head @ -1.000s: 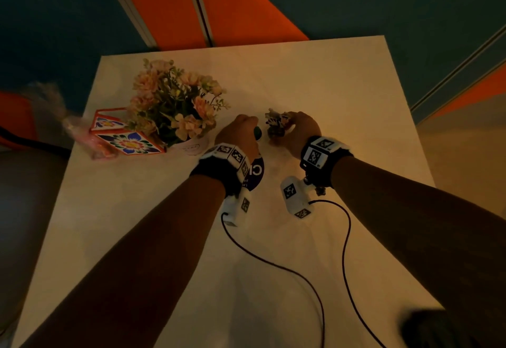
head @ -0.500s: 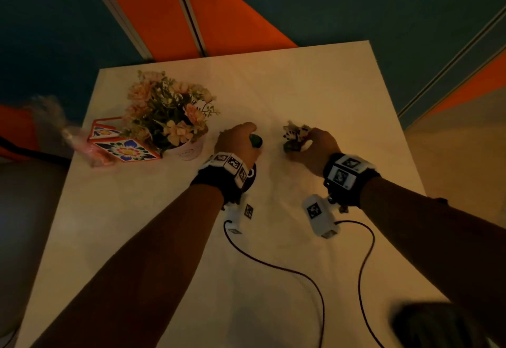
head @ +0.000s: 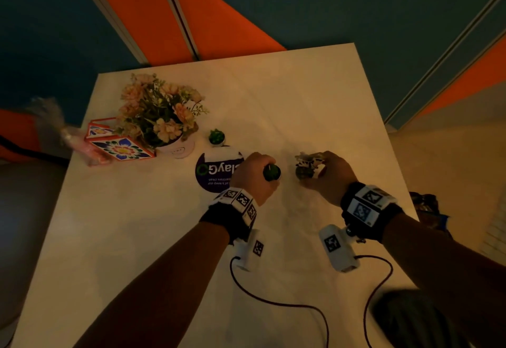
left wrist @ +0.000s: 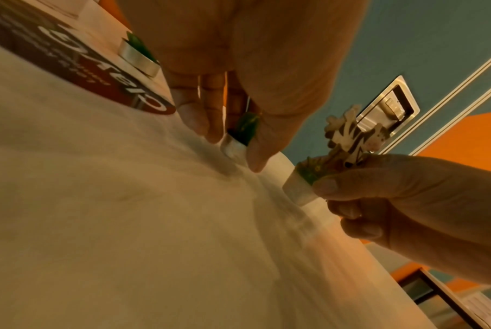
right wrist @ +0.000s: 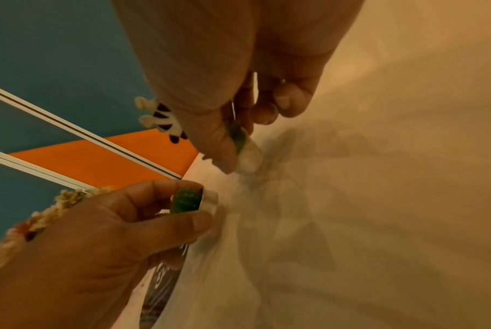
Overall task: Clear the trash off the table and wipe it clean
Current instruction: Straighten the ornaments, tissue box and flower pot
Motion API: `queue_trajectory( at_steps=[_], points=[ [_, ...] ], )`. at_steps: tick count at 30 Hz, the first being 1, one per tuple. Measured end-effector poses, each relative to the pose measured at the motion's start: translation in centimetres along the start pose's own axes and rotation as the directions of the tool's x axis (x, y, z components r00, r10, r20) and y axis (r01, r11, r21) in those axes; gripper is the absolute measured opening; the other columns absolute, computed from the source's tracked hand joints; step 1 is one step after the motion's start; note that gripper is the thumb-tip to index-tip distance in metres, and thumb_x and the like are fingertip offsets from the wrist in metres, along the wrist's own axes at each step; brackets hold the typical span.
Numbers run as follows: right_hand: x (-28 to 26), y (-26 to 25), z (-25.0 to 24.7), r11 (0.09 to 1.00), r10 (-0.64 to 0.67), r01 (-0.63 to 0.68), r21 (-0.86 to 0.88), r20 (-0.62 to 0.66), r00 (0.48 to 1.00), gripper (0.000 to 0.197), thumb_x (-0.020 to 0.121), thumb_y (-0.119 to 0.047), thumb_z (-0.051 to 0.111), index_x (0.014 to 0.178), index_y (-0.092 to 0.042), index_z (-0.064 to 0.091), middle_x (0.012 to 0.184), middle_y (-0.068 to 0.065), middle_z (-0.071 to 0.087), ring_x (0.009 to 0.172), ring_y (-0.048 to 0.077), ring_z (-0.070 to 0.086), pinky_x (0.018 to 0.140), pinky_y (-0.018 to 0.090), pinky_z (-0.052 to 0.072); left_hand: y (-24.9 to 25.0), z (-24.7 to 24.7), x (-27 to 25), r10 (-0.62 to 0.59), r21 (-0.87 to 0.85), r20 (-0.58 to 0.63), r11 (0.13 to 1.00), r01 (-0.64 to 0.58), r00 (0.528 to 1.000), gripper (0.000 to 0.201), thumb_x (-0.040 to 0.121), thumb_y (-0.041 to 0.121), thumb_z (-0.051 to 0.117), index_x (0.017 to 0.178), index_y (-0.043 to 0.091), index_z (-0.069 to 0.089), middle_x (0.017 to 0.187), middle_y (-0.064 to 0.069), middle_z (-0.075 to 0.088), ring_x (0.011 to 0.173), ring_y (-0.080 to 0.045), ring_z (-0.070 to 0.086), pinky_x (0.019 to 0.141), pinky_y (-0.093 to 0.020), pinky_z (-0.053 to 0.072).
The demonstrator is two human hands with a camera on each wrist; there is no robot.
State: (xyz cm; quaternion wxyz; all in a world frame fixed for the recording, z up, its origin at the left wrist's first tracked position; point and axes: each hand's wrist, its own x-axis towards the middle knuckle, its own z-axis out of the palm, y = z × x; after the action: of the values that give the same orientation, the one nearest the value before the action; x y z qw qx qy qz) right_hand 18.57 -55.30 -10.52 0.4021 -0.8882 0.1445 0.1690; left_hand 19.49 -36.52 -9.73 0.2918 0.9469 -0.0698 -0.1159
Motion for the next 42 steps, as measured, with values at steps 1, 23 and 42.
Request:
queue_trajectory(
  at_steps=[1, 23, 42],
  points=[
    [-0.1, 0.0, 0.2, 1.0, -0.015, 0.015, -0.01, 0.001, 1.0, 0.048, 0.074, -0.027, 0.078, 0.116, -0.016, 0.056, 0.105, 0.002, 0.052, 0.088, 0.023, 0.051, 0.074, 0.03, 0.04, 0.0, 0.2, 0.0, 0.01, 0.001, -0.005, 1.0, -0.01, 1.0, 0.046, 0.076, 0.024, 0.075, 0.119, 0.014, 0.061, 0.117, -0.006, 0.058, 0.106, -0.024, 0.059, 0.091, -0.031, 0.049],
    [1.1, 0.2, -1.4, 1.0, -0.003, 0.002, -0.016, -0.031, 1.0, 0.05, 0.077, -0.025, 0.075, 0.121, -0.011, 0.056, 0.123, 0.01, 0.055, 0.114, 0.03, 0.053, 0.087, 0.031, 0.042, 2.3, 2.9, 2.2, -0.003, 0.062, 0.02, 0.998, 0.002, 1.0, 0.05, 0.079, 0.019, 0.072, 0.126, 0.016, 0.056, 0.123, -0.005, 0.056, 0.115, -0.025, 0.052, 0.099, -0.036, 0.043],
    [1.6, 0.9, -1.9, 0.999, 0.028, -0.028, -0.04, -0.015, 1.0, 0.055, 0.077, -0.027, 0.075, 0.124, -0.011, 0.053, 0.125, 0.011, 0.055, 0.113, 0.03, 0.053, 0.083, 0.028, 0.039, 2.4, 3.5, 2.8, 0.008, 0.049, 0.01, 0.999, -0.008, 1.0, 0.052, 0.078, 0.021, 0.074, 0.127, 0.017, 0.056, 0.124, -0.004, 0.056, 0.114, -0.024, 0.053, 0.098, -0.035, 0.045]
  ],
)
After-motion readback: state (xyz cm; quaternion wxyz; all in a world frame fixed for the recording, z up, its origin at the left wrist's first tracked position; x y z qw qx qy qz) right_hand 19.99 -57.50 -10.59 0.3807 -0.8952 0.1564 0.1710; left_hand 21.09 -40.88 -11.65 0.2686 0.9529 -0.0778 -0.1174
